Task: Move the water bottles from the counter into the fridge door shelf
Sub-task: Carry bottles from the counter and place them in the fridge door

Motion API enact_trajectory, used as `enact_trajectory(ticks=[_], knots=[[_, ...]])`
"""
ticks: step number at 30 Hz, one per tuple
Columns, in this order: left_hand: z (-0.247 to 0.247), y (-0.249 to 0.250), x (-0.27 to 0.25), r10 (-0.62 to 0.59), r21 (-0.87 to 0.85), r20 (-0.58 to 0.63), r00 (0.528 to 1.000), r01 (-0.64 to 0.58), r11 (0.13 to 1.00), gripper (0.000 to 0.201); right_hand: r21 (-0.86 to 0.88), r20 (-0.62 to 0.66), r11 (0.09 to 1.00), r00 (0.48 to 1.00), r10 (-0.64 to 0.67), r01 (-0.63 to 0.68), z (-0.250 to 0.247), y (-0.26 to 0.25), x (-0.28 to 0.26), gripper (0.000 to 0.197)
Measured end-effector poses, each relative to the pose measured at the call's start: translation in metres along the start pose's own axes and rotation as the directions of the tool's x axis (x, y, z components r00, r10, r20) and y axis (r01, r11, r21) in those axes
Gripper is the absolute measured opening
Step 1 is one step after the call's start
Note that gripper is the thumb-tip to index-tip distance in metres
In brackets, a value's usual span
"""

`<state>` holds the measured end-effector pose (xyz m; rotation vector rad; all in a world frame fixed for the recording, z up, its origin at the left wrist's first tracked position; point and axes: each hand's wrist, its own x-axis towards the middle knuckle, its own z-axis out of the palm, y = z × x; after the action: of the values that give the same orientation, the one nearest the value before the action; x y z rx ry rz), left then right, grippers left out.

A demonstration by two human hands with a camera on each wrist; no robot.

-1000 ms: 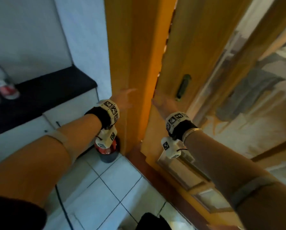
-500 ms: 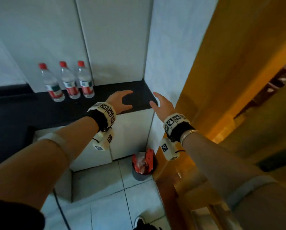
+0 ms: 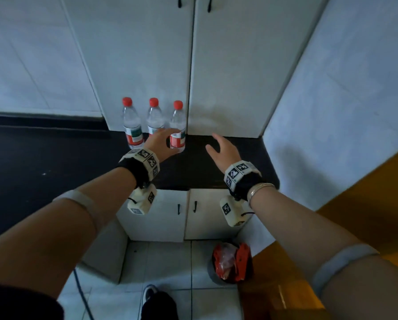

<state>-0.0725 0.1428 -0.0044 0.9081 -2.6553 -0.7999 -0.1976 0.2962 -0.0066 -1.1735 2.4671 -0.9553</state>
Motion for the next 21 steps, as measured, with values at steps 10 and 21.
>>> enact_trajectory(ticks=[10, 21], knots=[[-0.028, -0.077, 0.109, -0.078, -0.018, -0.054, 0.996, 0.077, 0.997, 0.091, 0.042, -0.033, 0.995, 0.996, 0.088, -0.086, 0.069, -0.042, 0.114, 0.057], [-0.013, -0.104, 0.177, -0.222, -0.188, -0.015, 0.975, 0.215, 0.958, 0.096, 0.196, 0.023, 0.969, 0.989, 0.147, -0.149, 0.103, -0.028, 0.202, 0.075]])
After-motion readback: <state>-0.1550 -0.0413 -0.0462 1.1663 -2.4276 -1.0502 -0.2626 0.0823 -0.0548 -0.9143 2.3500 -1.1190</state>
